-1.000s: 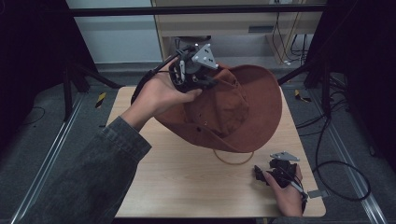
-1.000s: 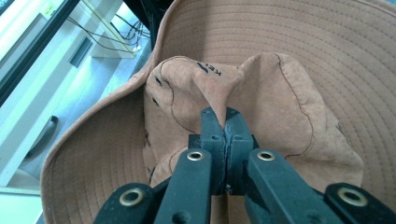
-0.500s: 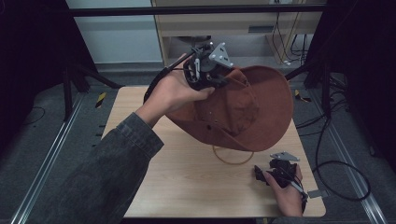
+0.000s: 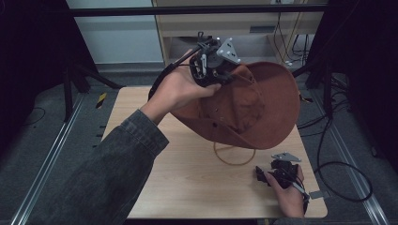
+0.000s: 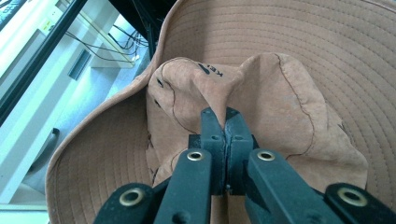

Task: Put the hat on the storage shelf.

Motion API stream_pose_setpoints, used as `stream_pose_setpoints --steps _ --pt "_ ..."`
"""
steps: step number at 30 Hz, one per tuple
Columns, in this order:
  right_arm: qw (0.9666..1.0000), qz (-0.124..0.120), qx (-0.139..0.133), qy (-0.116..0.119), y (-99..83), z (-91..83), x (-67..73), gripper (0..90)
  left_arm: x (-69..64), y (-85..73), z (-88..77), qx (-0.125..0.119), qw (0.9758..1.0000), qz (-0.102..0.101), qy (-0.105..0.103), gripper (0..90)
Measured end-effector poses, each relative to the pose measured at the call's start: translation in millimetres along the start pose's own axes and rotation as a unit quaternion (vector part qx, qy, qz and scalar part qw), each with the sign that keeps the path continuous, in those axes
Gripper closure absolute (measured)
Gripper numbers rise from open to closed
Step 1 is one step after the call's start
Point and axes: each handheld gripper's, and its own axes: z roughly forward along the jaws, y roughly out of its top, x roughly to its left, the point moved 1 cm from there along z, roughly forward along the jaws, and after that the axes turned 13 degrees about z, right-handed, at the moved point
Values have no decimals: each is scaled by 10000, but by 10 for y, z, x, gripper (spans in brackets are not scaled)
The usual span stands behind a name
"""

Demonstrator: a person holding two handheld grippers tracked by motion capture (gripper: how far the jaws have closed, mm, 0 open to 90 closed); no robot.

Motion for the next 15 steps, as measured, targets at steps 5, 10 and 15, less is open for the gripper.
stream_pose_setpoints --steps 5,10,15 --pt "10000 1 2 3 0 0 -1 6 -14 42 51 33 10000 48 -51 889" --pt "10000 7 6 4 -1 -1 0 6 -23 61 139 59 9999 58 -101 889" --pt "10000 3 0 9 -1 0 0 7 -36 62 214 90 9998 68 -144 889"
